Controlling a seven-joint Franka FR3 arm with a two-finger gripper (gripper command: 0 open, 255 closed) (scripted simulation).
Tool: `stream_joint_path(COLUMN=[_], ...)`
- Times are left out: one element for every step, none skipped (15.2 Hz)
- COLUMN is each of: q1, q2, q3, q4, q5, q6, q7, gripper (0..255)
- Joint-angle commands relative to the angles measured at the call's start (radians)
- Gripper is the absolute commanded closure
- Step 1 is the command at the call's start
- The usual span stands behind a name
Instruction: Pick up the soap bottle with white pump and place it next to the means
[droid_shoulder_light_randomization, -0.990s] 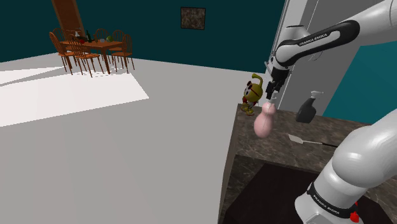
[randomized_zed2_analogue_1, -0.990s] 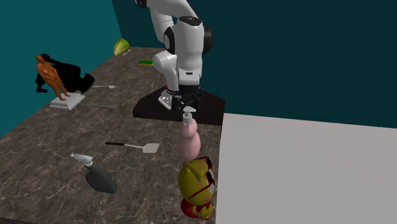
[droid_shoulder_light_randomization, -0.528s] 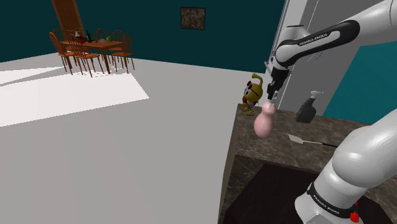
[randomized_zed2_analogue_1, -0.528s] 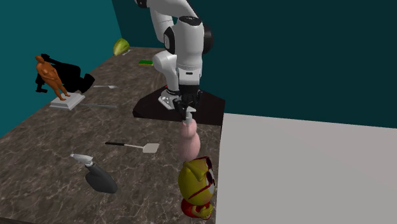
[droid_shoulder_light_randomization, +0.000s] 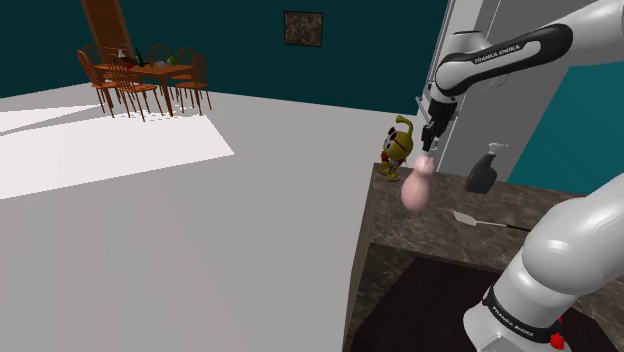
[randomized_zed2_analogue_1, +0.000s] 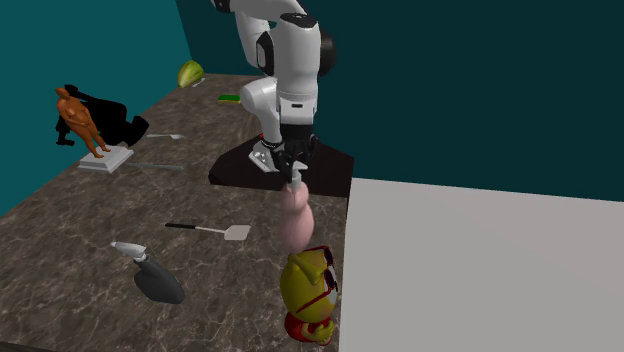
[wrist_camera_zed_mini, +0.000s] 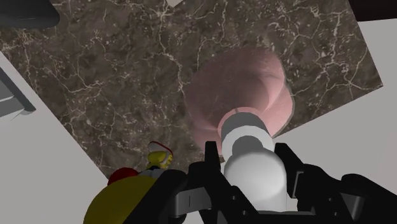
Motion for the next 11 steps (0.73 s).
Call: stream_joint_path(q1=[0.001, 0.001, 0.002, 0.002, 0.003, 0.003, 0.004, 0.004, 0.005, 0.005, 0.006], q2=[-0.008, -0.012, -0.015, -0.018, -0.021, -0.024, -0.026, -0.028, -0.030, -0.031, -0.033], q3=[0.004, 0.006, 0.008, 0.010, 0.012, 0.014, 0.016, 0.018, 0.020, 0.021, 0.023], q4=[0.021, 0.031, 0.042, 0.053, 0.064, 0.075, 0.086, 0.098, 0.110, 0.122, 0.134], q5=[0.002, 0.003, 0.004, 0.005, 0.006, 0.007, 0.008, 0.009, 0.010, 0.012, 0.013], q6=[-0.028, -0.042, -0.056, -0.069, -0.083, -0.097, -0.111, -0.124, -0.138, -0.152, -0.165], q7=[-0.002, -0.003, -0.004, -0.005, -0.006, -0.007, -0.008, -0.009, -0.010, -0.012, -0.013], gripper=[255, 255, 255, 255, 255, 255, 255, 255, 255, 255, 255])
